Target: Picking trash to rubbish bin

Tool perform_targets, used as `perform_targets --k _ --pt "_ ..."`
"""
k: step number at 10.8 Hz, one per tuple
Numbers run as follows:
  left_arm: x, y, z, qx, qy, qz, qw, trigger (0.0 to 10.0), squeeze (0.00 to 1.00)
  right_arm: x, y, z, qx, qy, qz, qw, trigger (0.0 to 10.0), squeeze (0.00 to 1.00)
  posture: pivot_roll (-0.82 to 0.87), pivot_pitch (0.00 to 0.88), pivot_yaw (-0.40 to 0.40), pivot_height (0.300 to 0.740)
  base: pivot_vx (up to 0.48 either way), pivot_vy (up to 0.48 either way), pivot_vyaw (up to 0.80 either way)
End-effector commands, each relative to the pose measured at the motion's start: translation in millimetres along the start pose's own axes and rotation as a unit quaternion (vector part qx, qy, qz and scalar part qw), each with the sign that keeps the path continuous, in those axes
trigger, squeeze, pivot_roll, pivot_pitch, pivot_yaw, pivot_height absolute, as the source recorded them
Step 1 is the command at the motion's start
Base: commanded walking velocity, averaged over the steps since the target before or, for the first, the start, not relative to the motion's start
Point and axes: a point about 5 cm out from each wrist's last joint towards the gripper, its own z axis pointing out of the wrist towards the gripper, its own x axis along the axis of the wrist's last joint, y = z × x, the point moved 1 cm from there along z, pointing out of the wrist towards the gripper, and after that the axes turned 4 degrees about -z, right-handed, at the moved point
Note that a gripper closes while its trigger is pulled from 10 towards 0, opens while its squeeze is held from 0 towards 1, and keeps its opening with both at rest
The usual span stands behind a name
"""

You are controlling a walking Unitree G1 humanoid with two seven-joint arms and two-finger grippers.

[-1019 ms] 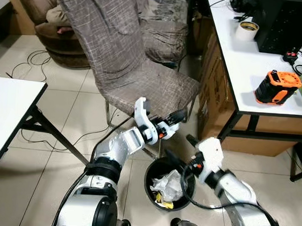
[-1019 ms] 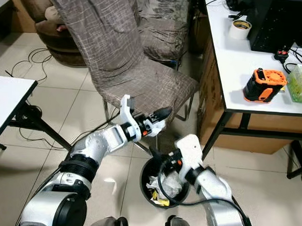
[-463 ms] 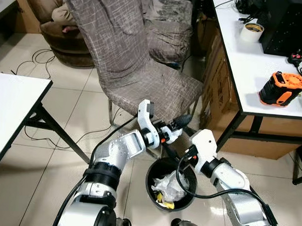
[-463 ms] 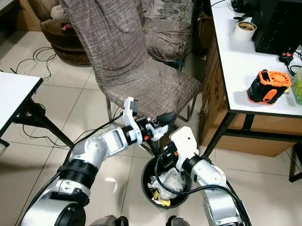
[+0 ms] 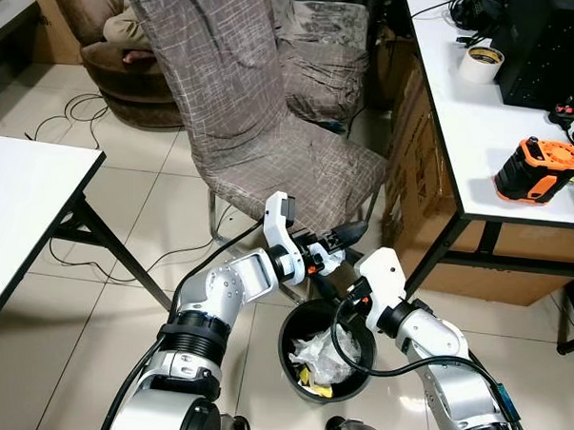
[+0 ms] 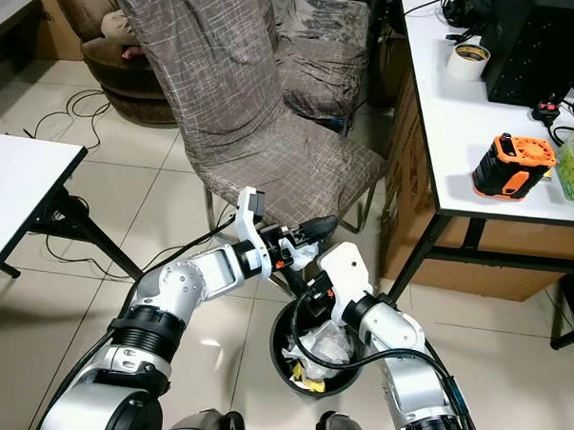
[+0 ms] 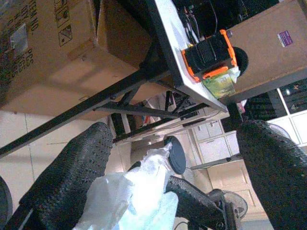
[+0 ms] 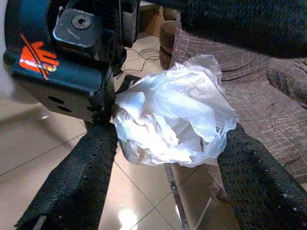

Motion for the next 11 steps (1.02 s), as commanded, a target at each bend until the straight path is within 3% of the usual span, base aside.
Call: perform_targets --k 1,8,10,11 --pt "-25 14.9 15.8 -0.031 -0.014 -0.035 0.999 10.0 1.0 1 0.7 1.8 0.004 0.006 -0.002 1.0 0.0 0.0 -0.16 0.114 0.053 0.74 0.0 0.0 0.0" --pt "-23 10.6 14.9 -0.016 -0.012 -0.029 0.999 10.0 1.0 6 4.7 -2.1 -0.009 0.033 0.015 0.999 0.0 0.0 -0.16 0.119 0.051 0.74 0.0 0.0 0.0" --pt "-10 -13.3 9.3 0.077 0.047 0.005 0.996 10.0 1.0 -2 9.9 -13.3 -0.051 0.025 0.055 0.997 0.0 0.0 -0.16 0.121 0.046 0.74 0.0 0.0 0.0" --pt "10 -41.4 -8.4 0.18 0.097 0.053 0.977 10.0 1.0 -13 19.0 -22.2 -0.102 0.002 0.082 0.991 0.0 0.0 -0.16 0.13 0.038 0.74 0.0 0.0 0.0"
